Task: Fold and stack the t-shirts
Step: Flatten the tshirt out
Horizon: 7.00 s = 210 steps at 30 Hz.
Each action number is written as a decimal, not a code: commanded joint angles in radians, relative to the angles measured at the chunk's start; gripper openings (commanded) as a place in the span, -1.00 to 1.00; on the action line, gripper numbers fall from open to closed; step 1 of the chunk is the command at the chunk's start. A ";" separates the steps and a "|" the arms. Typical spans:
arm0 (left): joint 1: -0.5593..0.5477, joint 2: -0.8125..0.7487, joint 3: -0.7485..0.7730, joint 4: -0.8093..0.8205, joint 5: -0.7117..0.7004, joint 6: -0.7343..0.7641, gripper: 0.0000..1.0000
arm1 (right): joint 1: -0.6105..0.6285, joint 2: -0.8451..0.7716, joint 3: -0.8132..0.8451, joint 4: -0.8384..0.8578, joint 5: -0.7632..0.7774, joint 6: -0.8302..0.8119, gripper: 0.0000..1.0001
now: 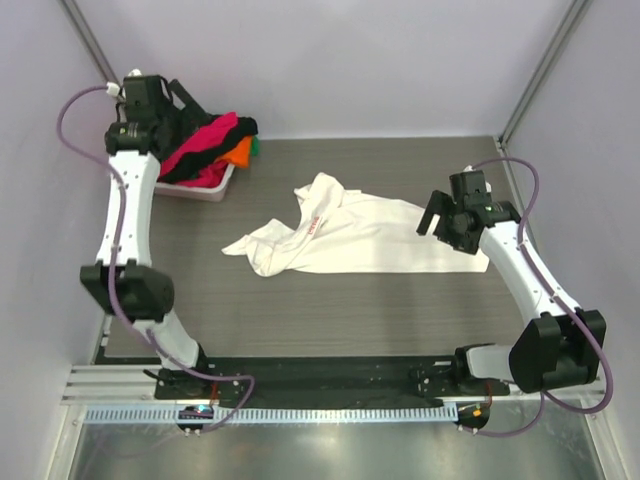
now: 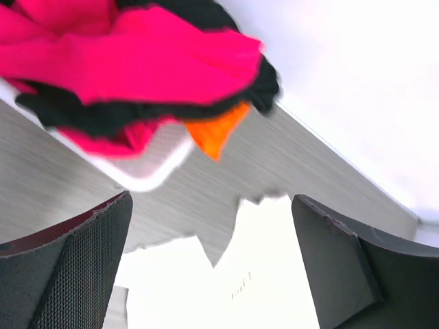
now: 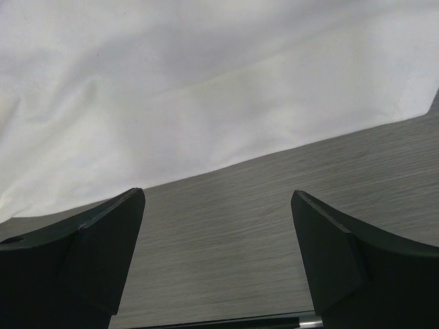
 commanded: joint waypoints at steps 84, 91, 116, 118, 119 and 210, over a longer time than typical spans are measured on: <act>-0.154 0.081 -0.038 -0.118 0.209 -0.007 0.99 | -0.381 0.348 0.763 -0.280 -0.030 -0.014 0.81; -0.156 -0.236 -0.412 -0.103 0.067 0.044 0.99 | -0.246 0.068 0.190 -0.103 -0.122 0.067 0.81; -0.173 -1.010 -1.244 -0.038 0.126 0.036 0.92 | 0.018 -0.170 -0.446 0.094 0.122 0.367 0.14; -0.173 -1.028 -1.239 -0.041 0.121 0.045 0.92 | 0.018 -0.164 -0.466 0.112 0.117 0.367 0.01; -0.171 -1.028 -1.241 -0.044 0.117 0.050 0.92 | 0.018 -0.151 -0.469 0.117 0.116 0.370 -0.09; -0.390 -1.014 -1.222 -0.161 -0.061 -0.108 0.82 | 0.100 -0.270 -0.104 -0.182 0.291 0.150 0.63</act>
